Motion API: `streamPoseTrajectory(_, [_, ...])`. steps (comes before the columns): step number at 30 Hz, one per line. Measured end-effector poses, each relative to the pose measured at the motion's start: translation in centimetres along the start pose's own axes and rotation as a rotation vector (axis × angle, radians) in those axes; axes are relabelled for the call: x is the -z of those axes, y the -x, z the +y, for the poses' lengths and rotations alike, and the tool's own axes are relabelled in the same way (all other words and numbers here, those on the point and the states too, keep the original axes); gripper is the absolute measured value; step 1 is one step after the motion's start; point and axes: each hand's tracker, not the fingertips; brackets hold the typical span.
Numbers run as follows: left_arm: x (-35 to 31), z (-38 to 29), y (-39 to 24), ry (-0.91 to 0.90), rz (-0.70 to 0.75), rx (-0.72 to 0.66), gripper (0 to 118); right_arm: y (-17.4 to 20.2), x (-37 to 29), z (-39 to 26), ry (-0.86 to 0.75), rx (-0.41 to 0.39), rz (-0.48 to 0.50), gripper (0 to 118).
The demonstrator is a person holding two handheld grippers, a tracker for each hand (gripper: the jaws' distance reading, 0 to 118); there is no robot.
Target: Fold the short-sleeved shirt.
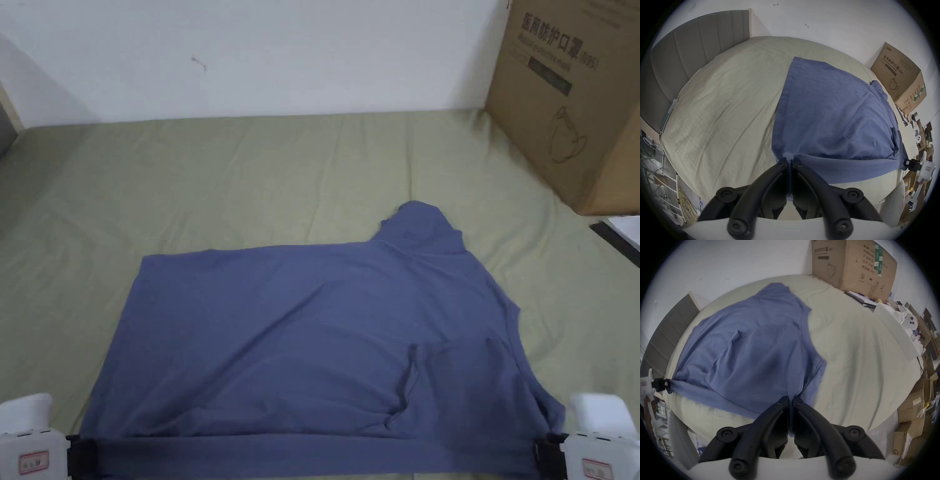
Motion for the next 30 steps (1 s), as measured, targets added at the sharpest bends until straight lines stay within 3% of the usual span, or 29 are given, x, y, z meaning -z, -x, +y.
streamPoseTrajectory(7, [-1.5, 2.8, -0.4, -0.050, -0.009, 0.020, 4, -0.1, -4.2, 4.7, -0.114, 0.001, 0.037, 5])
streamPoseTrajectory(13, [1.8, 9.5, -2.7, -0.078, 0.005, 0.067, 4, 0.7, 0.9, 13.0, -0.139, -0.002, 0.020, 5])
streamPoseTrajectory(17, [6.1, 12.9, -3.3, -0.059, -0.025, 0.045, 8, 0.9, 6.8, 16.7, -0.071, 0.040, -0.014, 5])
streamPoseTrajectory(18, [7.3, 13.5, -3.6, -0.030, -0.021, 0.042, 21, 1.0, 8.4, 17.1, -0.045, 0.033, -0.036, 10])
streamPoseTrajectory(19, [8.1, 13.7, -3.8, -0.013, -0.017, 0.038, 47, 1.0, 9.4, 17.1, -0.025, 0.047, -0.074, 27])
streamPoseTrajectory(20, [8.9, 13.9, -4.1, 0.002, 0.009, 0.053, 84, 1.1, 10.8, 17.1, -0.011, 0.056, -0.098, 59])
streamPoseTrajectory(21, [9.7, 13.8, -3.7, 0.007, 0.040, 0.065, 102, 1.0, 11.5, 17.0, 0.003, 0.069, -0.119, 83])
streamPoseTrajectory(22, [9.9, 13.7, -3.6, 0.009, 0.045, 0.083, 104, 0.8, 11.6, 16.7, -0.002, 0.084, -0.102, 95])
streamPoseTrajectory(25, [9.0, 12.9, -2.4, 0.006, 0.038, 0.082, 103, 0.6, 9.6, 15.1, -0.036, 0.105, -0.044, 91])
streamPoseTrajectory(26, [8.4, 12.6, -1.9, 0.007, 0.032, 0.079, 96, 0.7, 9.1, 14.7, -0.036, 0.085, -0.046, 85])
streamPoseTrajectory(27, [7.5, 12.1, -1.4, 0.005, 0.024, 0.067, 80, 0.8, 8.3, 14.3, -0.048, 0.044, -0.055, 70])
streamPoseTrajectory(29, [4.8, 10.8, -0.9, -0.025, 0.011, 0.040, 38, 1.1, 5.9, 12.9, -0.103, -0.033, -0.071, 36])
streamPoseTrajectory(30, [3.9, 9.9, -0.5, -0.047, 0.016, 0.025, 38, 1.3, 4.7, 12.1, -0.124, -0.063, -0.089, 36])
